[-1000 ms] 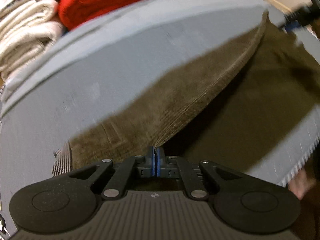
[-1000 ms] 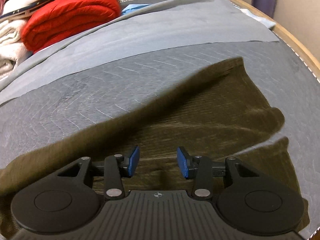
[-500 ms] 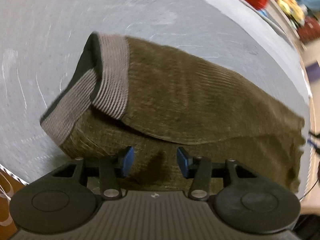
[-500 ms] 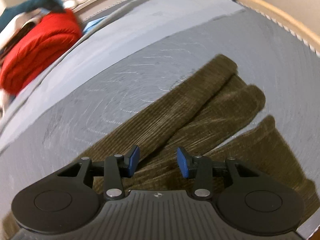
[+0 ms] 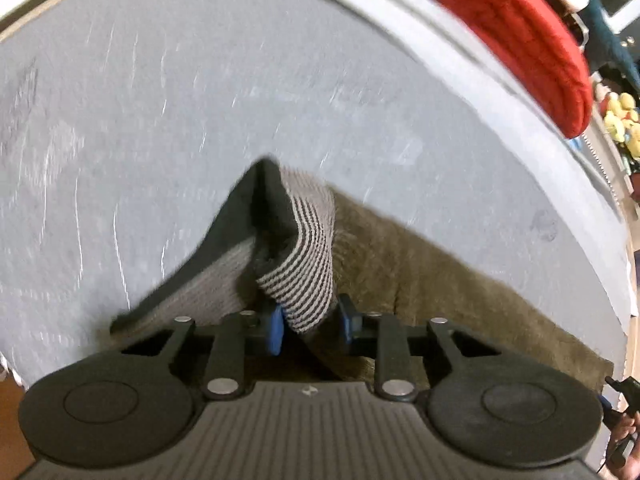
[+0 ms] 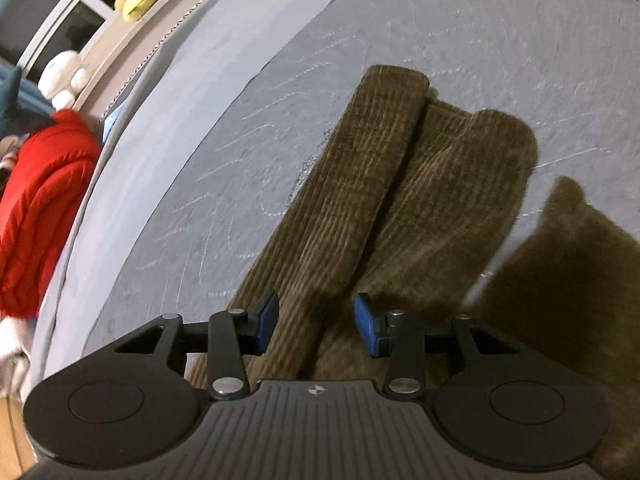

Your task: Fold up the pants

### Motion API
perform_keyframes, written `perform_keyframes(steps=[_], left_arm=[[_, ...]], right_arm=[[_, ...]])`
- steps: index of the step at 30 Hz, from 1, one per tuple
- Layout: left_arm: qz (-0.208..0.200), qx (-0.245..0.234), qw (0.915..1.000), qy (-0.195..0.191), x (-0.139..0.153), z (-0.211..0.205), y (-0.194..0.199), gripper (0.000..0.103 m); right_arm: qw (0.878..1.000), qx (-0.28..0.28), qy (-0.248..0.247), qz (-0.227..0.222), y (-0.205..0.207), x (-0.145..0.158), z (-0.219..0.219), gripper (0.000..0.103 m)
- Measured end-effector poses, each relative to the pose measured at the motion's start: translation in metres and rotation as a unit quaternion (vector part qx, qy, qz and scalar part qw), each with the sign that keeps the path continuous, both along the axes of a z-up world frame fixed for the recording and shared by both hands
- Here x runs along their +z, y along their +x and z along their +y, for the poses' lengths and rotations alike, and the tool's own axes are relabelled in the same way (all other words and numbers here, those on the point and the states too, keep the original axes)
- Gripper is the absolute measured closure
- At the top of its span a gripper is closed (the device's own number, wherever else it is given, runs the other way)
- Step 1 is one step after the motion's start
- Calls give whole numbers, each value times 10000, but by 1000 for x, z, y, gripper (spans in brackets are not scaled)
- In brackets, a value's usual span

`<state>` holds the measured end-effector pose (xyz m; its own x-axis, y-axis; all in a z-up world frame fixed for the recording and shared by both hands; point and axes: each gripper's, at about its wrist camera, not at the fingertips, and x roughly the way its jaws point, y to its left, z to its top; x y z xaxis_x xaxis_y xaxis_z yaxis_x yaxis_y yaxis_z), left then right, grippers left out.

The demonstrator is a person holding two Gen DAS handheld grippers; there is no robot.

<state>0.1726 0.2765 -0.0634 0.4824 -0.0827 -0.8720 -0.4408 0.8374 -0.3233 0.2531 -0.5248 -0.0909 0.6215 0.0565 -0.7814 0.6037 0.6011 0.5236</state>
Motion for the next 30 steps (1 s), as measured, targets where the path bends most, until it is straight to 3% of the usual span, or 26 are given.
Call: perform_keyframes(steps=[3, 6, 8, 9, 10, 11, 13, 17, 21, 24, 28, 30], left_arm=[[-138, 4, 9999, -52, 4, 2, 2, 72], [43, 93, 9992, -380, -5, 8, 5, 64], [157, 72, 9991, -377, -10, 5, 8, 63], [185, 39, 9994, -280, -10, 5, 9, 65], [178, -1, 9997, -168, -9, 4, 11, 70], [135, -33, 9999, -84, -6, 3, 12, 72], [-14, -76, 10000, 10, 2, 1, 12, 76], [-277, -144, 9994, 166, 21, 2, 10, 78], [-506, -134, 9985, 161, 31, 8, 0, 79], [-708, -179, 9965, 403, 43, 14, -16, 79], [-704, -134, 9959, 544, 48, 23, -34, 80], [-536, -119, 9969, 570, 44, 27, -39, 80]], right_arm=[[10000, -31, 41, -14, 12, -14, -3, 59], [9999, -88, 81, 8, 22, -25, -5, 59], [9999, -128, 9, -27, 27, -30, -4, 60], [9999, -127, -46, -61, 28, -30, -4, 65], [9998, -121, -128, -73, 30, -29, -4, 82], [9997, -126, -215, -78, 30, -28, -5, 92], [9993, -185, -220, -249, 25, -20, -8, 99], [9972, -163, -298, -672, 9, 16, -6, 99], [9926, 141, -587, -1050, -29, 61, 4, 99], [9898, 248, -703, -1211, -80, 86, 8, 99], [9910, 457, -803, -968, -155, 92, 9, 99], [9931, 632, -793, -595, -185, 82, 8, 99]])
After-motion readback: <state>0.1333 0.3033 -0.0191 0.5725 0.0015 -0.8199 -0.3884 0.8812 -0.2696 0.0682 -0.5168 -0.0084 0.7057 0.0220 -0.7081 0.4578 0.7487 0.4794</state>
